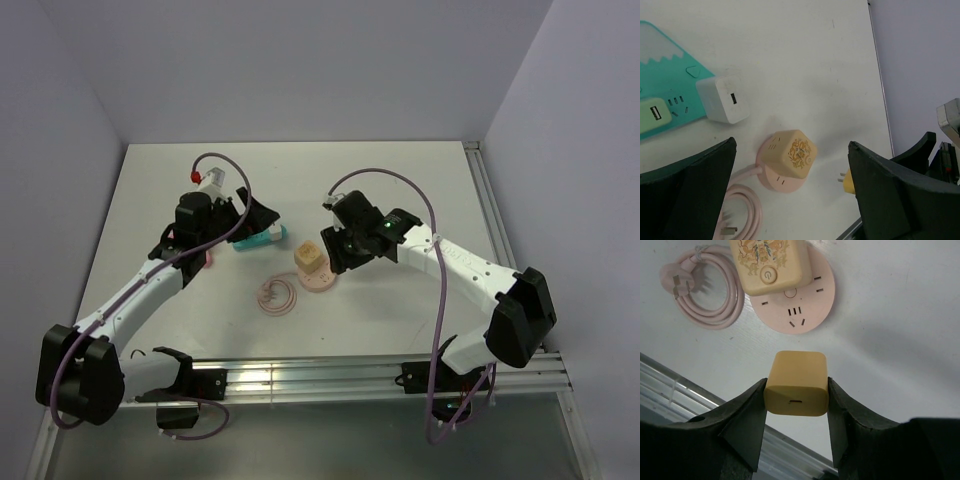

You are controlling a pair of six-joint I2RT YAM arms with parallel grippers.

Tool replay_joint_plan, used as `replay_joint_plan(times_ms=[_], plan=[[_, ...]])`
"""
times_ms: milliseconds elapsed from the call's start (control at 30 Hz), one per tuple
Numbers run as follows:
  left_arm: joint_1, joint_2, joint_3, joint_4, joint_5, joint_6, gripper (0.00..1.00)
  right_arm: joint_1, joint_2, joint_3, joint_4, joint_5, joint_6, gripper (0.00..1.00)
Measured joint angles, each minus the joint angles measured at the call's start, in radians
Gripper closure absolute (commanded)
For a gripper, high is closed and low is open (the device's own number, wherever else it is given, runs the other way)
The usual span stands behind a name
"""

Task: Insert the plug
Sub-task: Insert the plug into the socket.

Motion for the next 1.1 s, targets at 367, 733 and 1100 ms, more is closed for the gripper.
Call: replay_joint_plan(times_ms=[367,733,1100], plan=[[0.000,0.087,0.028,-0.038,0.068,-0.031,0.01,0.031,0.014,-0.039,0.056,0.035,-0.040,0.99],[0.002,0.168,0.081,-0.053,0.113,-0.053,0.00,0.032,0.094,-0.040,0.109,0.017,-0.093,1.00],[0.005,0.178,0.086,-0.104,0.116,-0.062,0.01,0.035,0.200,-0.009,0.131,-0.026,-0.138,1.00]])
